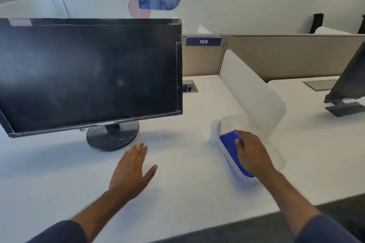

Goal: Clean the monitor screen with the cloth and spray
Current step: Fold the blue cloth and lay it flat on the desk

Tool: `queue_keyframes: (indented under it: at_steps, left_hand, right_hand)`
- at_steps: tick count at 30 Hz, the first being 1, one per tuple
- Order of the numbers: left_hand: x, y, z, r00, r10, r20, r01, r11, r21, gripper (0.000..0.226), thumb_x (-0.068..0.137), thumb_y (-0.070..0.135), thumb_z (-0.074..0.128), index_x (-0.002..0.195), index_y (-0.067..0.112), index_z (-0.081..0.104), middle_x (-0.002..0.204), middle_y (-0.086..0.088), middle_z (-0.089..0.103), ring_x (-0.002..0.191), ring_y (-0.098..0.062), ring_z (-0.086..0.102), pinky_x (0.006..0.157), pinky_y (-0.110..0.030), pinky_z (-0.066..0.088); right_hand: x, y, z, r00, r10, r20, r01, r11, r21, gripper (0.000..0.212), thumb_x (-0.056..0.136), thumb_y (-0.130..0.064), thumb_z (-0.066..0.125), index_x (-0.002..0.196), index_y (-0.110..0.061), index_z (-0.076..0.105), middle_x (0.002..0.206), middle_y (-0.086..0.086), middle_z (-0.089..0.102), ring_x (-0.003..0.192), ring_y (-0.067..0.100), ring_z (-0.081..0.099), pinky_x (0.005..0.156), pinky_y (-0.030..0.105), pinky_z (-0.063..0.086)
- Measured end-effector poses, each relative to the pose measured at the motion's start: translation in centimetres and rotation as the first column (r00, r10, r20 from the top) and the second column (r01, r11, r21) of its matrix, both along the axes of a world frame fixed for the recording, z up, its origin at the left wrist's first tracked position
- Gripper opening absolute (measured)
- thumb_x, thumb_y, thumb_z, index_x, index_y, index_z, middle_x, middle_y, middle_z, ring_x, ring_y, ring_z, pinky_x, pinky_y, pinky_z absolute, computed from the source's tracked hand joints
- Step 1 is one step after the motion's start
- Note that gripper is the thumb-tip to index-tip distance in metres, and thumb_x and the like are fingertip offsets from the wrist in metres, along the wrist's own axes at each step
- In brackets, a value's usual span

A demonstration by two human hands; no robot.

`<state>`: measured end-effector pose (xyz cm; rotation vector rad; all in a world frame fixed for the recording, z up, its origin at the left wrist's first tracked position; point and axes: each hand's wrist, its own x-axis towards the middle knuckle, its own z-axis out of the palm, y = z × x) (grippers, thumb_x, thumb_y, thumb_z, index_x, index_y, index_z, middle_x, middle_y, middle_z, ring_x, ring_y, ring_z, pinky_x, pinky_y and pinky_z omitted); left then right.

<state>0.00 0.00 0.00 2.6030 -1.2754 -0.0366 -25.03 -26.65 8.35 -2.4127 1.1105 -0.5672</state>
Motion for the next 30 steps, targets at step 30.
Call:
queue_keyframes:
  at_steps: [30]
  left_hand:
    - [-3.7,0.1,-5.8,0.996,0.055,-0.074,-0.045,0.99,0.136,0.09,0.086,0.076,0.0,0.156,0.022,-0.014,0.163,0.011,-0.02,0.15,-0.007,-0.021,0.123,-0.027,-0.009]
  right_hand:
    - [0.7,-5.9,-2.2,0.931,-0.135,-0.34,0.242,0.924,0.297,0.018,0.082,-0.022,0.062,0.076,-0.015,0.046,0.077,0.0,0.058,0.072,0.021,0.055,0.071,0.035,0.043]
